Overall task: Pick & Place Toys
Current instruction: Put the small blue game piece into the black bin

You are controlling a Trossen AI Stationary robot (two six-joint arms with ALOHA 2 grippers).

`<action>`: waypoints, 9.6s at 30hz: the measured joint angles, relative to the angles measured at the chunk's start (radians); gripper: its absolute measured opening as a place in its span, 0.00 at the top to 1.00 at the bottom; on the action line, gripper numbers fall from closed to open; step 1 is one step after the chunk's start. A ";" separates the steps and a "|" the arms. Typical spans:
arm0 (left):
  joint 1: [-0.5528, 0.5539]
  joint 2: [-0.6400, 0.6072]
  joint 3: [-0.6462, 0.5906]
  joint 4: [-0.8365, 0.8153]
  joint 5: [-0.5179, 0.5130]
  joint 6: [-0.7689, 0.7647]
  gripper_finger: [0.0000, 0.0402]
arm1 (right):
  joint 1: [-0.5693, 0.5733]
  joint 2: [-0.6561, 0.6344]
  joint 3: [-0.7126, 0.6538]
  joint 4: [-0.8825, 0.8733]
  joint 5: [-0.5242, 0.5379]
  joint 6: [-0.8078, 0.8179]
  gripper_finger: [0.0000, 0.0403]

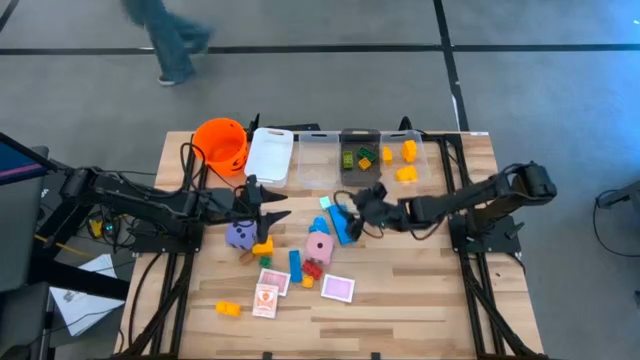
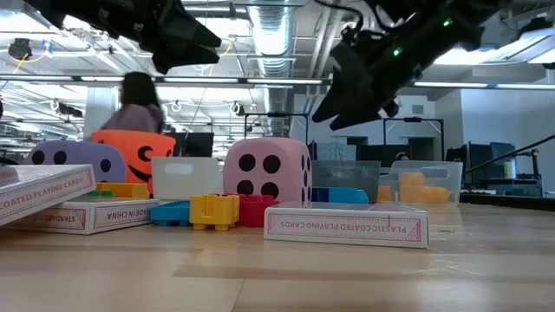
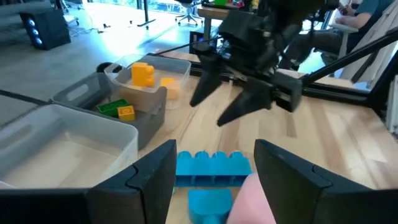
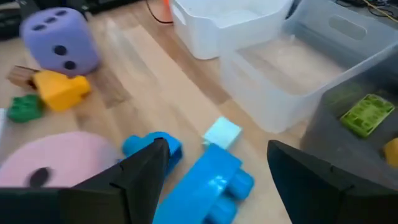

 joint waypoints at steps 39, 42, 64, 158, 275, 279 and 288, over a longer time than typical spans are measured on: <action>-0.236 0.296 0.001 0.110 0.069 0.324 0.46 | 0.384 0.000 0.000 0.006 0.385 0.130 0.33; -0.242 0.334 0.001 0.195 0.079 0.320 0.42 | 0.383 0.000 0.000 0.008 0.385 0.130 0.33; -0.238 0.405 0.001 0.288 0.177 0.367 0.26 | 0.383 0.000 0.000 0.040 0.381 0.156 0.33; -0.117 0.687 0.002 0.250 0.352 0.218 1.00 | 0.381 0.001 0.000 0.035 0.382 0.156 0.33; -0.115 0.683 0.002 0.170 0.050 -0.066 1.00 | 0.376 0.001 0.000 0.044 0.381 0.156 0.33; -0.101 0.686 0.000 0.161 -0.055 -0.104 1.00 | 0.376 0.001 0.000 0.044 0.381 0.156 0.33; -0.032 0.687 0.000 0.156 -0.169 -0.246 1.00 | 0.376 0.001 0.000 0.043 0.381 0.156 0.33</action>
